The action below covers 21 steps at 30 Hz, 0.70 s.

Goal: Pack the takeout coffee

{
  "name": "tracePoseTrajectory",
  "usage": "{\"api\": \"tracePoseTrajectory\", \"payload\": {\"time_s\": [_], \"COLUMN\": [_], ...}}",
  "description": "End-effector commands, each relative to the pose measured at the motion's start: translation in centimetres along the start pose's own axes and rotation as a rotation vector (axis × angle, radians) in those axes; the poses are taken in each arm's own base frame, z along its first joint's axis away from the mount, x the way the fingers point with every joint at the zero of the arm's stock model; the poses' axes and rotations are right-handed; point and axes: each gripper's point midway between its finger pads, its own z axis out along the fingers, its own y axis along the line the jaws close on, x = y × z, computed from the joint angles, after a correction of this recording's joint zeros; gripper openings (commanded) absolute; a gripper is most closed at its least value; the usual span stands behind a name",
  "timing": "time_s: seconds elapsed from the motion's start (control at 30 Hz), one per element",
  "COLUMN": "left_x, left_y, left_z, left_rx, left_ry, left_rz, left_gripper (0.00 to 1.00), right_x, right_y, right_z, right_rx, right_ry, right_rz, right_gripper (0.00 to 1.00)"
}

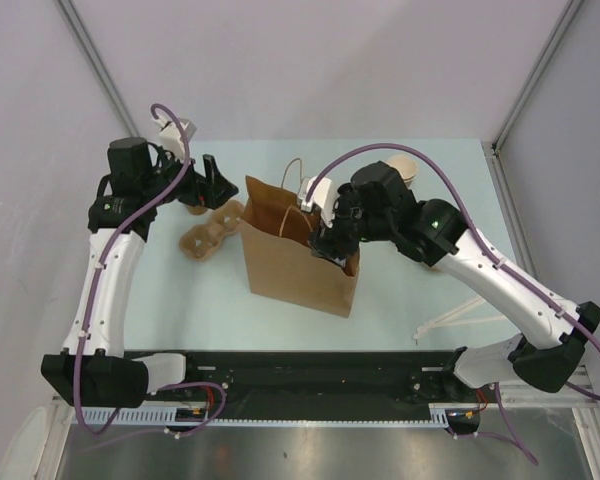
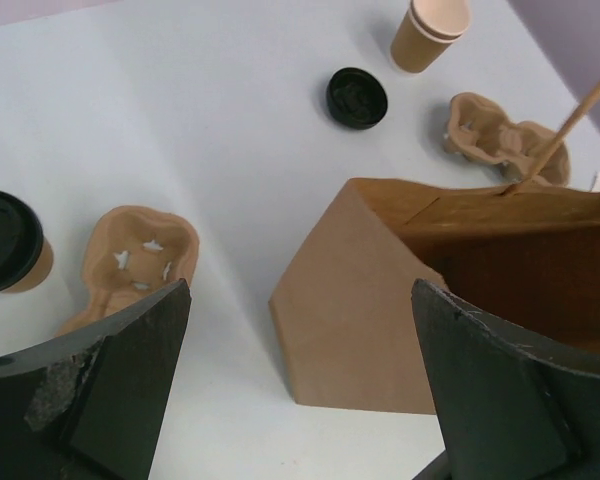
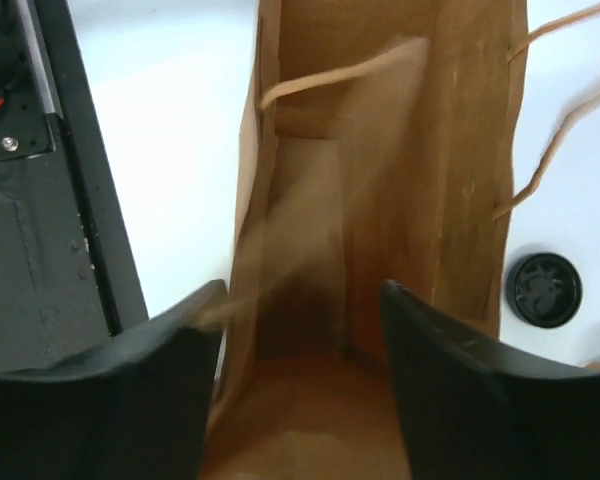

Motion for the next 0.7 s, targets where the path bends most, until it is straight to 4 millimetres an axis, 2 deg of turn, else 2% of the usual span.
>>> {"api": "tracePoseTrajectory", "payload": {"time_s": [0.0,0.17,0.33,0.4,0.47,0.5,0.53,0.57,0.6,0.67], "left_x": [-2.0,-0.3,0.6,-0.1,-0.8,-1.8,-2.2,-2.6,-3.5,-4.3], "left_y": [-3.2,-5.0,-5.5,-5.6,-5.4,-5.5,-5.3,-5.4,-5.9,-6.1], "left_z": [-1.1,-1.4,-1.1,-1.2,-1.3,-1.5,-1.2,-1.3,-1.5,-1.3], "left_rx": [0.109,0.150,0.137,0.133,0.123,0.122,0.121,0.130,0.155,0.181], "left_ry": [-0.067,-0.017,-0.005,-0.029,-0.048,-0.075,-0.082,-0.091,-0.113,-0.122], "left_rz": [0.000,0.045,0.135,0.163,0.200,0.233,0.281,0.316,0.362,0.457], "left_gripper": [0.97,0.97,0.98,0.98,0.99,0.99,0.99,0.99,0.99,0.99], "right_x": [-4.0,-8.4,-10.3,-9.5,-8.0,-6.7,-5.0,-4.1,-2.4,0.0], "right_y": [0.1,-0.7,-1.9,-2.8,-4.1,-4.3,-4.5,-4.6,-4.9,-4.4], "right_z": [-1.0,-4.0,-7.2,-7.5,-8.2,-8.1,-7.8,-7.8,-7.9,-7.6], "right_rx": [-0.016,0.014,0.091,0.142,0.217,0.230,0.254,0.260,0.272,0.257], "right_ry": [-0.105,-0.230,-0.315,-0.306,-0.275,-0.237,-0.197,-0.177,-0.137,-0.079], "right_rz": [-0.031,-0.036,0.009,0.057,0.138,0.165,0.219,0.248,0.293,0.364], "right_gripper": [0.76,0.86,0.90,0.91,0.90,0.89,0.88,0.85,0.84,0.81]}}
